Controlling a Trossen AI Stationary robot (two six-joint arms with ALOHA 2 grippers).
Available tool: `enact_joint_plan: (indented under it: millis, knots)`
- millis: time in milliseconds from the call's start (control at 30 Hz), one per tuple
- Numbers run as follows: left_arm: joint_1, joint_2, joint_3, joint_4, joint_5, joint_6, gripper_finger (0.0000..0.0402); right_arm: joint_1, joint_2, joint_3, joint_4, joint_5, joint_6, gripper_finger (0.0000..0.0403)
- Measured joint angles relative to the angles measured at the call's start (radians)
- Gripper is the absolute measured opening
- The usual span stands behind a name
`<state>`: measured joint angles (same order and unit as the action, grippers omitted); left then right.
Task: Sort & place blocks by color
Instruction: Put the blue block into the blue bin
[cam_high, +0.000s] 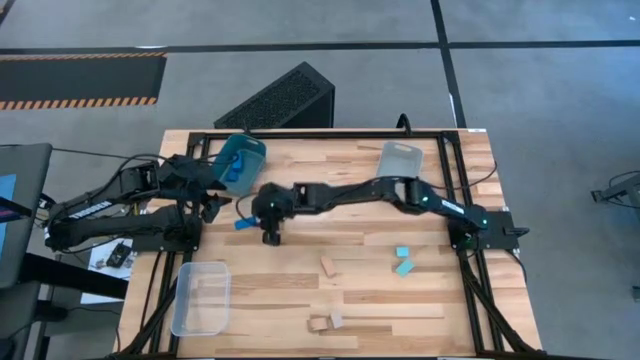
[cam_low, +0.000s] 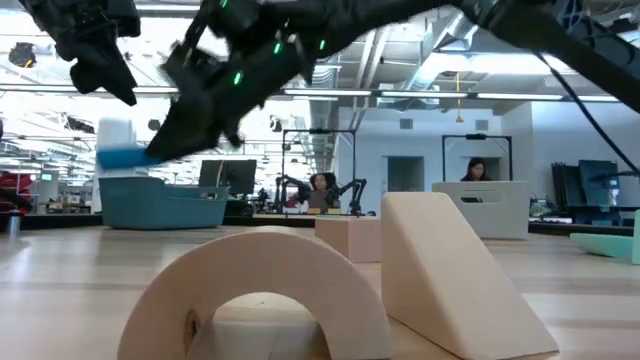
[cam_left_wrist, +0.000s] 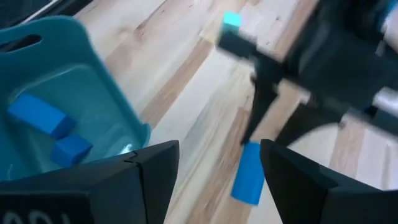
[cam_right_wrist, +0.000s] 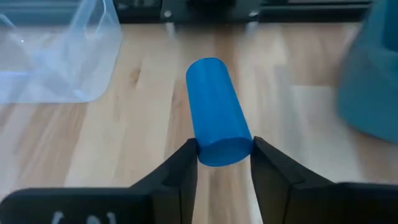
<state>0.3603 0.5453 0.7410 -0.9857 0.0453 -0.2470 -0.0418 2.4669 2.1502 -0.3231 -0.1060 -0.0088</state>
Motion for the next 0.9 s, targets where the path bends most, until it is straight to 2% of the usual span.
enact_joint_plan:
  millis: [233,433,633,800,900]
  knots:
    - [0.0,0.0,0.0,0.117,0.025,0.013,0.0213,-0.06,-0.154,0.0,-0.198,0.002,-0.062,0.0149]
    - [0.0,0.013,0.0,0.293,0.045,0.045,0.0216,-0.104,-0.235,0.0,-0.27,0.003,-0.079,0.014]
    - [0.0,0.098,0.0,0.407,0.04,0.124,0.0249,-0.116,-0.289,0.0,-0.277,0.003,-0.065,0.0145]
    - [0.0,0.165,0.0,0.48,0.074,0.222,0.0282,-0.113,-0.312,0.0,-0.288,0.002,-0.045,0.0142]
    - [0.0,0.191,0.0,0.525,0.098,0.254,0.0287,-0.109,-0.324,0.0,-0.309,0.002,-0.044,0.0141]
